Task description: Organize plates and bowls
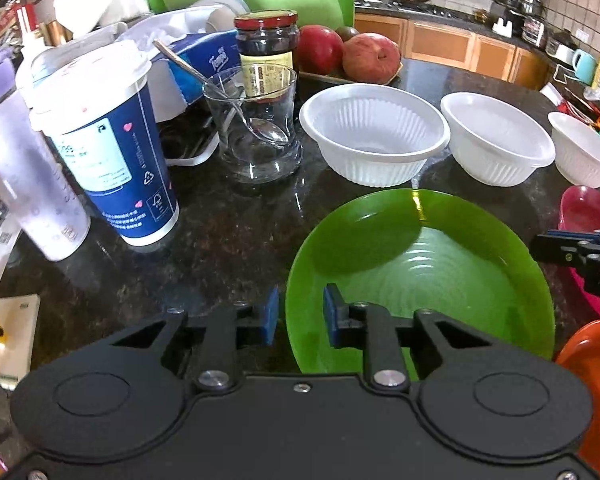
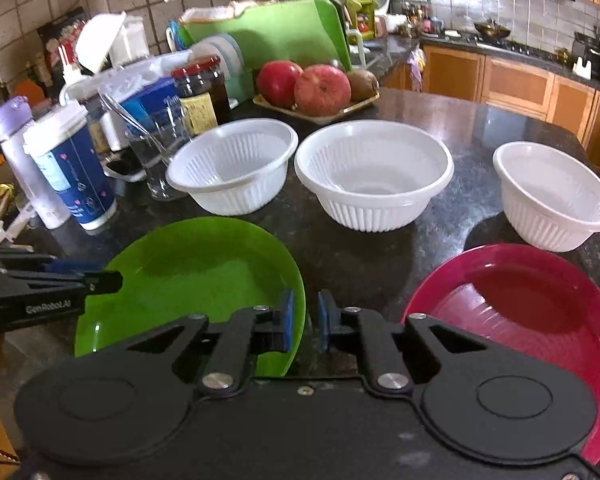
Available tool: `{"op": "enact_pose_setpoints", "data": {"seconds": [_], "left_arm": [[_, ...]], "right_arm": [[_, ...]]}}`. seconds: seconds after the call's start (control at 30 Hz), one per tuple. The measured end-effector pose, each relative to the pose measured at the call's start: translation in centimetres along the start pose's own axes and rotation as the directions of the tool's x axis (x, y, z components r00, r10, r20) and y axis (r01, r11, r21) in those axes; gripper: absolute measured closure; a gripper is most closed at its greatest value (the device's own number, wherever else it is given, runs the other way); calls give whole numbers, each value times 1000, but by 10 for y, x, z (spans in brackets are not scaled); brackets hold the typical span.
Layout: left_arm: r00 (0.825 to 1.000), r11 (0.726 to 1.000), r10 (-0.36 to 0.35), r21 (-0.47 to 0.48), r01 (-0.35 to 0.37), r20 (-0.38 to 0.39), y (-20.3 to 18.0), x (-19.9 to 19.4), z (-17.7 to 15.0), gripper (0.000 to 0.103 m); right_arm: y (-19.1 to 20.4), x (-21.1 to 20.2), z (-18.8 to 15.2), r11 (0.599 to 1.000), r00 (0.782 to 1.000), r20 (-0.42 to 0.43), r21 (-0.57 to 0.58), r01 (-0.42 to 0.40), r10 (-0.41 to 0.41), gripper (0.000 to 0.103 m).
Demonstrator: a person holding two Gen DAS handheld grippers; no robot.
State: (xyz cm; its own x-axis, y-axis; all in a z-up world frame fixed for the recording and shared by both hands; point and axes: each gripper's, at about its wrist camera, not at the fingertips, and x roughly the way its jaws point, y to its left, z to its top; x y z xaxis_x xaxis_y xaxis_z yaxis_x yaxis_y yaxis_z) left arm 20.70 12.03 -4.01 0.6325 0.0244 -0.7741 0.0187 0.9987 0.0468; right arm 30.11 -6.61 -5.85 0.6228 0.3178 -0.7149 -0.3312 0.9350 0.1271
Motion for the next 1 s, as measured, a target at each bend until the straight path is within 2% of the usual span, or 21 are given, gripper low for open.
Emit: {"op": "enact_pose_setpoints", "data": {"seconds": [0.3, 0.47, 0.63, 0.7, 0.8, 1.0], "left_arm": [[996, 994, -80, 73, 83, -43, 4, 16, 6, 71], [994, 988, -102, 114, 105, -34, 8, 15, 4, 71], [994, 987, -103, 120, 108, -44, 26, 7, -4, 75], [994, 988, -99, 115, 103, -46, 35, 2, -10, 82], [993, 989, -103, 104, 108, -51, 51, -6, -19, 85], [993, 989, -113, 90, 116, -47, 79, -21, -37, 85]], "right_arm": [[12, 19, -2, 997, 995, -79, 41, 58, -54, 89], [27, 16, -5, 993, 990, -90, 33, 110, -106, 88], [49, 10, -10, 993, 988, -115, 47, 110, -104, 88], [59, 7, -13, 993, 988, -115, 43, 113, -107, 88], [75, 1, -18, 993, 988, -113, 47, 107, -101, 88], [105, -10, -34, 994, 990, -114, 66, 93, -85, 88]]}}
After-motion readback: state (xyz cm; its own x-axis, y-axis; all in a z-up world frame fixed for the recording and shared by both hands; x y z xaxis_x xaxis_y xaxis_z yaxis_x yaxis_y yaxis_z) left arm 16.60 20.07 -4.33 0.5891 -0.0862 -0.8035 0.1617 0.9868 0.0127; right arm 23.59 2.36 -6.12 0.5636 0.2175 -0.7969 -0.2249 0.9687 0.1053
